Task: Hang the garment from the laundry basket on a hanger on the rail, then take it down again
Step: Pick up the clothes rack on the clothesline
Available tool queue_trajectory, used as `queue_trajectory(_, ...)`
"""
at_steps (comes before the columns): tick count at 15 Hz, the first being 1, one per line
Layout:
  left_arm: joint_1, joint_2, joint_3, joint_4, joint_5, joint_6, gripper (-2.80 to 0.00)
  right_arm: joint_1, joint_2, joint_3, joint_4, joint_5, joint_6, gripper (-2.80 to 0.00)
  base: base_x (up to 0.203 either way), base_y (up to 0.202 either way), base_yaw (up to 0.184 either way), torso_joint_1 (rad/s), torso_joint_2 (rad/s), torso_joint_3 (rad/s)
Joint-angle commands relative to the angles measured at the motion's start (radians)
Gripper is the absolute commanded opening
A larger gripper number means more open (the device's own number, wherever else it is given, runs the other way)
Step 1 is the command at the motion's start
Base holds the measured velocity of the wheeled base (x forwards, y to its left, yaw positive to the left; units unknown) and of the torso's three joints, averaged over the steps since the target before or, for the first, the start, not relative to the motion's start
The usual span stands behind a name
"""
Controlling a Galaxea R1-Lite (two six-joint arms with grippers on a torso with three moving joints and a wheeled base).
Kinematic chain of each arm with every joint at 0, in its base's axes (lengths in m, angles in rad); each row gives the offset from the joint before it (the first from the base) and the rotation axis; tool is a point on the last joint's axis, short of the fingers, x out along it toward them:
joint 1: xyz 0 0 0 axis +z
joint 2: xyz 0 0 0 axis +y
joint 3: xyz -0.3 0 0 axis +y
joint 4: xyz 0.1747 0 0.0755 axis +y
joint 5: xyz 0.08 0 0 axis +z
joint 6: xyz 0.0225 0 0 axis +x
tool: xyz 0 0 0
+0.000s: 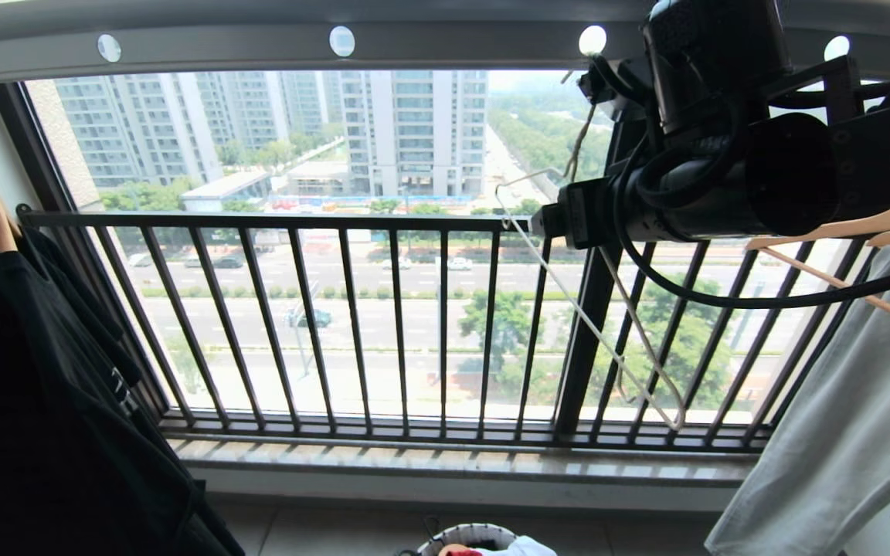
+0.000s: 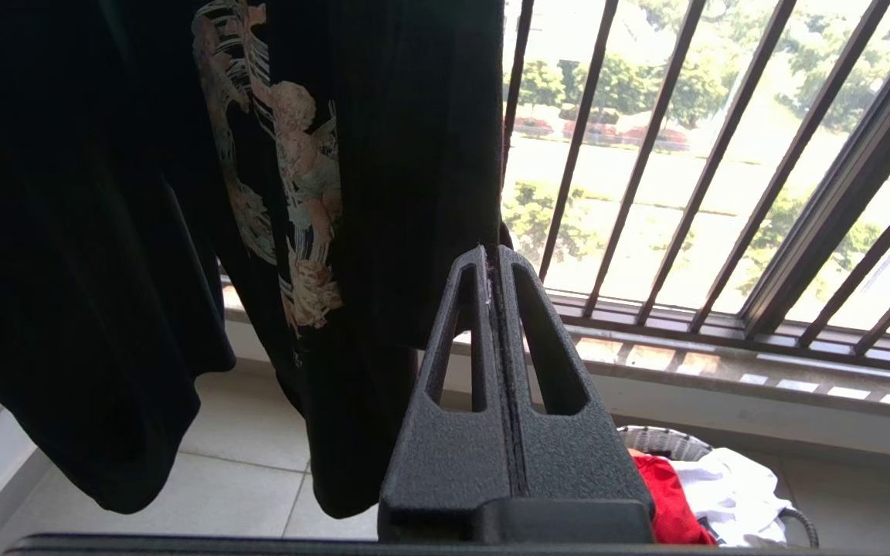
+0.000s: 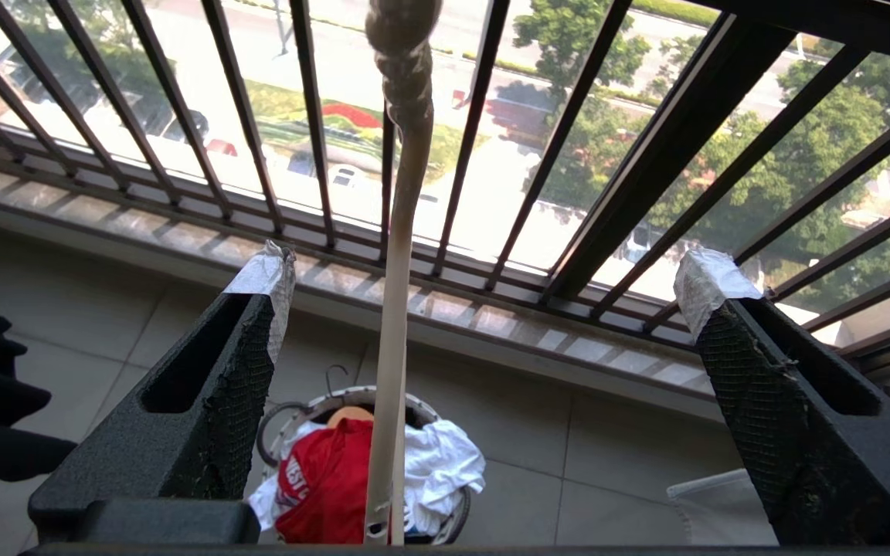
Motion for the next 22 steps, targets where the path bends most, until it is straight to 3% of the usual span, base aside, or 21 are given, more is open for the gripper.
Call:
queue_trajectory(1, 0.0, 0.0, 0.0, 0.0, 0.0, -0.001, -2.8, -0.004, -0.001, 0.0, 0.002, -0.002, 0.002, 0.0, 0.0, 0.0, 0.0, 0.0, 0.0, 0.0)
queue_trajectory(5, 0.0, 0.0, 0.0, 0.0, 0.0, -0.001, -2.8, -0.004, -0.002, 0.001, -0.002, 0.001, -0.01, 0.0, 0.0, 0.0, 0.0, 0.0, 0.0, 0.0)
queue_trajectory(6, 0.0, 0.0, 0.0, 0.0, 0.0, -0.001, -2.8, -0.004, -0.003, 0.001, -0.005, 0.001, -0.023, -1.63, 0.0, 0.0, 0.0, 0.0, 0.0, 0.0)
queue_trajectory(7, 0.0, 0.0, 0.0, 0.0, 0.0, -0.001, -2.8, -0.004, -0.005, 0.001, -0.006, 0.001, -0.024, -2.8, 0.0, 0.0, 0.0, 0.0, 0.0, 0.0)
queue_trajectory(22, 0.0, 0.0, 0.0, 0.0, 0.0, -0.001, -2.8, -0.002, -0.048, 0.039, -0.071, 0.036, -0.024, -2.8, 0.0, 0.0, 0.0, 0.0, 0.0, 0.0)
